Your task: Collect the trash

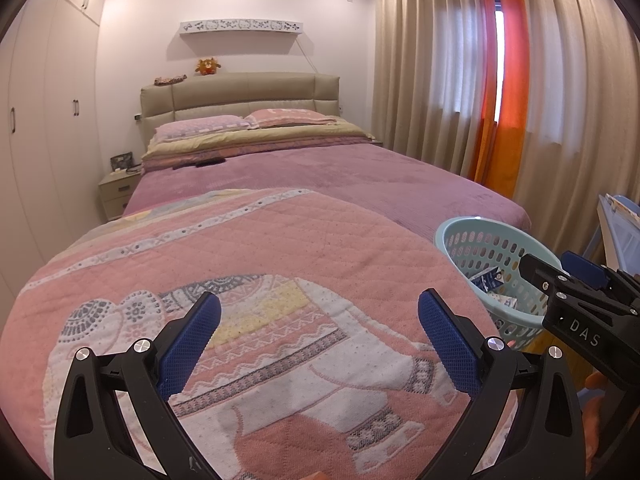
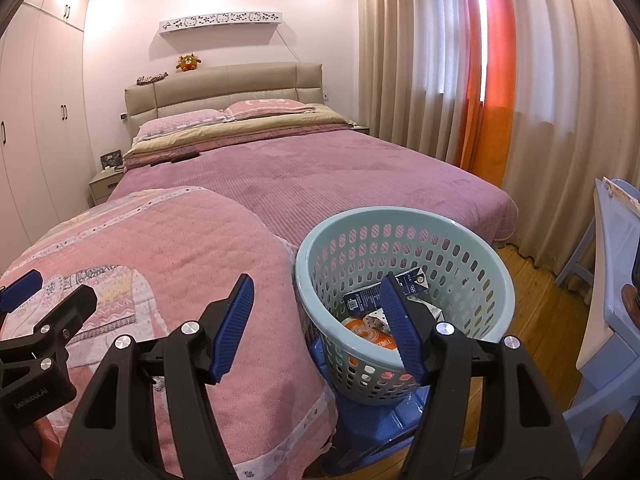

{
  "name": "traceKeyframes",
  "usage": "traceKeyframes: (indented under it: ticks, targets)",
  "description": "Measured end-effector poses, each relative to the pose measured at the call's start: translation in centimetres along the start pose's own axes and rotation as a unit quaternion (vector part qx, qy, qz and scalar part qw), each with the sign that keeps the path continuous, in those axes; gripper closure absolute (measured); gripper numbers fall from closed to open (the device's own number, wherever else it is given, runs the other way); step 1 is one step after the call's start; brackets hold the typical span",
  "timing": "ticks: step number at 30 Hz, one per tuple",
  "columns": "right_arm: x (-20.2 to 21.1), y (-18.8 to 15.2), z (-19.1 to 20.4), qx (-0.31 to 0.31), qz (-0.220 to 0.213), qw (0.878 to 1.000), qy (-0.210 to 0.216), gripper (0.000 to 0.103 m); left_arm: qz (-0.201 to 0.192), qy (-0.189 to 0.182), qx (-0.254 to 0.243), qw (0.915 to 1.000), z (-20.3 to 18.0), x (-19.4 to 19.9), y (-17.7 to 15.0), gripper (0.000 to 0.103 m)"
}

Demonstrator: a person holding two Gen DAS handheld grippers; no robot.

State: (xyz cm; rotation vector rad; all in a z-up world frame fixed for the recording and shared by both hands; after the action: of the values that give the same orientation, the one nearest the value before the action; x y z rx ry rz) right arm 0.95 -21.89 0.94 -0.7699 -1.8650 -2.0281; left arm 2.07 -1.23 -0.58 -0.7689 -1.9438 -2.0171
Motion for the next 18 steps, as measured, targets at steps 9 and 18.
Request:
traceKeyframes:
  ticks: [9, 18]
  targets:
    - [-0.01, -0.02, -0.06, 0.000, 0.000, 1.000, -0.001, 0.041, -0.008, 0.007, -0.007, 0.9999, -0.32, 0.50, -0.07, 0.007]
    - [0.06, -0.21, 0.17, 0.001, 0.002, 1.000, -0.001, 0.041, -0.015, 0.018, -0.008, 0.9997, -0.69, 0.90, -0.01, 0.007]
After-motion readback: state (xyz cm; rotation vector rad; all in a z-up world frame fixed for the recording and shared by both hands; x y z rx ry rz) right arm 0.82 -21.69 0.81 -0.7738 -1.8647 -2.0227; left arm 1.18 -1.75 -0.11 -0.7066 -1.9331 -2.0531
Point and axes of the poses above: each gripper's, at about its wrist camera, not at the fingertips, and x roughly against the way its jaws point, z to its left, y to its top, the point moved 1 cm from there along -x, roughly the way its jaws point, and after that the axes turned 3 degrees about z, right-handed, at the moved point
